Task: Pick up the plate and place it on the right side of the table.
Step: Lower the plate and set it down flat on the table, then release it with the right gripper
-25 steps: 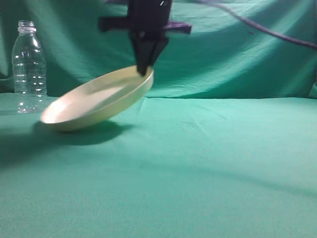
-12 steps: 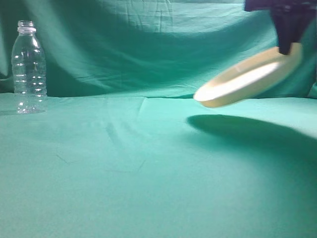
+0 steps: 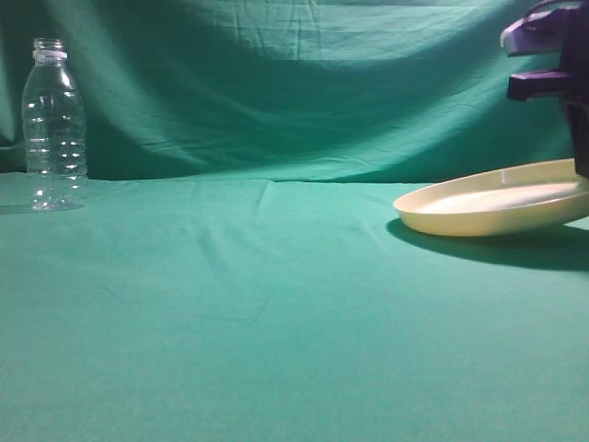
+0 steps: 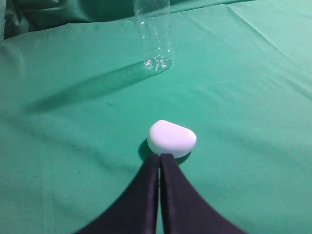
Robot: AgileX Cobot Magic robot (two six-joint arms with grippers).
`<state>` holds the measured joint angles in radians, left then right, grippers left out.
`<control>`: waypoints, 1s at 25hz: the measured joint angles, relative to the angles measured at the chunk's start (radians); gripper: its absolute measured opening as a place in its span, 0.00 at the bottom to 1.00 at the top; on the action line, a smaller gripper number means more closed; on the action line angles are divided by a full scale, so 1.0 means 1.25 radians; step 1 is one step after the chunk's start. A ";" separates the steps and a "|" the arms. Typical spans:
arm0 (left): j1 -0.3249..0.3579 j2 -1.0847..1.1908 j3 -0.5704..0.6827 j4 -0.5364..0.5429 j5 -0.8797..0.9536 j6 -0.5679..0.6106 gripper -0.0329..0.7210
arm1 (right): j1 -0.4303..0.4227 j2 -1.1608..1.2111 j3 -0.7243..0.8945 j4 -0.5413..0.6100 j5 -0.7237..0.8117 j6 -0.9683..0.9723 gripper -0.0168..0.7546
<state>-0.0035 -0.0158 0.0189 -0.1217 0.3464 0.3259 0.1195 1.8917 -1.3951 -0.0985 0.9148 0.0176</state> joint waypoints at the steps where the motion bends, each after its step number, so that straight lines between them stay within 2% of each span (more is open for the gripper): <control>1: 0.000 0.000 0.000 0.000 0.000 0.000 0.04 | -0.002 0.007 0.006 0.001 -0.005 0.000 0.02; 4: 0.000 0.000 0.000 0.000 0.000 0.000 0.04 | -0.002 0.033 0.008 0.011 -0.021 0.000 0.02; 5: 0.000 0.000 0.000 0.000 0.000 0.000 0.04 | -0.002 0.042 0.008 0.011 -0.023 0.000 0.11; 7: 0.000 0.000 0.000 0.000 0.000 0.000 0.04 | -0.002 0.060 0.009 0.012 -0.024 0.000 0.11; 8: 0.000 0.000 0.000 0.000 0.000 0.000 0.04 | -0.002 0.065 0.009 0.013 -0.024 -0.001 0.24; 12: 0.000 0.000 0.000 0.000 0.000 0.000 0.04 | -0.002 0.062 -0.003 0.014 -0.004 -0.003 0.56; 14: 0.000 0.000 0.000 0.000 0.000 0.000 0.04 | -0.002 0.051 -0.022 0.014 0.023 -0.003 0.67; 18: 0.000 0.000 0.000 0.000 0.000 0.000 0.04 | -0.002 -0.022 -0.056 0.016 0.099 0.021 0.67; 22: 0.000 0.000 0.000 0.000 0.000 0.000 0.04 | -0.002 -0.144 -0.057 0.016 0.150 0.030 0.21; 23: 0.000 0.000 0.000 0.000 0.000 0.000 0.04 | -0.002 -0.180 -0.057 0.017 0.159 0.031 0.14; 25: 0.000 0.000 0.000 0.000 0.000 0.000 0.04 | -0.002 -0.248 -0.057 0.026 0.173 0.032 0.06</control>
<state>-0.0035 -0.0158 0.0189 -0.1217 0.3464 0.3259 0.1165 1.5813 -1.4665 -0.0663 1.1310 0.0572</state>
